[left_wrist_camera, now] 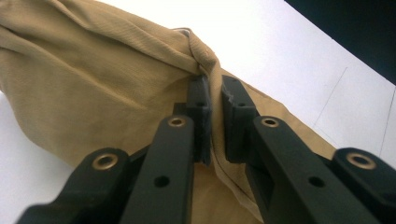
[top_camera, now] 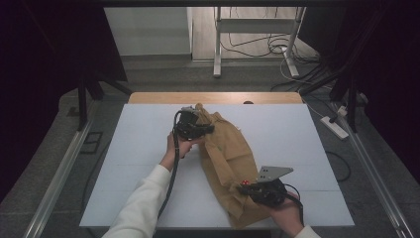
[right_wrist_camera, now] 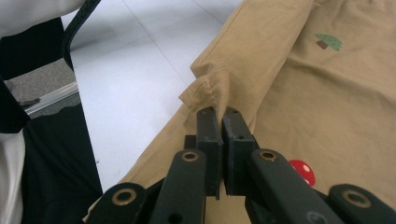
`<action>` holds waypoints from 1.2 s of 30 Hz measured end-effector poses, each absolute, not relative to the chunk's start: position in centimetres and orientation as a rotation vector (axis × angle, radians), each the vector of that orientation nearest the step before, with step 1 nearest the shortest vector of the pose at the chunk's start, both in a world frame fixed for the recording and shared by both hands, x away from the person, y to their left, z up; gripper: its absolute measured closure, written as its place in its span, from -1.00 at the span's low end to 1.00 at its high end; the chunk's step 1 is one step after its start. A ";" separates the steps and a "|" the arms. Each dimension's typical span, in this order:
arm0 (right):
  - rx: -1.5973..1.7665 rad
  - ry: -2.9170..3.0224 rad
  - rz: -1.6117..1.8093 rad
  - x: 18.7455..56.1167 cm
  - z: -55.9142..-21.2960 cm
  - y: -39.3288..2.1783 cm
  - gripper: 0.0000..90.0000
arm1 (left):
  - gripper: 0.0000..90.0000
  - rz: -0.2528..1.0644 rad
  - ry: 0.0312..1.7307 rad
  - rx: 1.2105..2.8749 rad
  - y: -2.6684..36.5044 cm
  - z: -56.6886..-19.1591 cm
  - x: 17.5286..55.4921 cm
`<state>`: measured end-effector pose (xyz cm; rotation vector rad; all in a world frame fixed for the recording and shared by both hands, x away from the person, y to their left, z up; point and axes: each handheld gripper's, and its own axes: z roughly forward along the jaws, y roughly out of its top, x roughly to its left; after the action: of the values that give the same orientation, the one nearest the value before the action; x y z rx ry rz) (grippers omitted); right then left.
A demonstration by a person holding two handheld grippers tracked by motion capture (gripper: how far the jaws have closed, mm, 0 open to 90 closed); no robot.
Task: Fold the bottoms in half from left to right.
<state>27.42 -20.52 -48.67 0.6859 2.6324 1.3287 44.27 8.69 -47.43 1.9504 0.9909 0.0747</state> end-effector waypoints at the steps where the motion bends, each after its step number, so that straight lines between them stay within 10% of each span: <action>1: 0.684 2.632 1.325 27.4 -48.7 -20.6 0.93 | 0.84 0.075 0.990 1.952 8.6 -47.4 44.3; 36: 0.741 2.629 1.308 26.5 -49.2 -22.8 0.93 | 0.82 0.044 0.987 1.989 4.6 -49.3 45.0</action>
<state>26.51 -22.80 -49.23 0.7411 2.6288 1.3085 45.01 4.62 -49.26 1.9890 0.9865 0.0441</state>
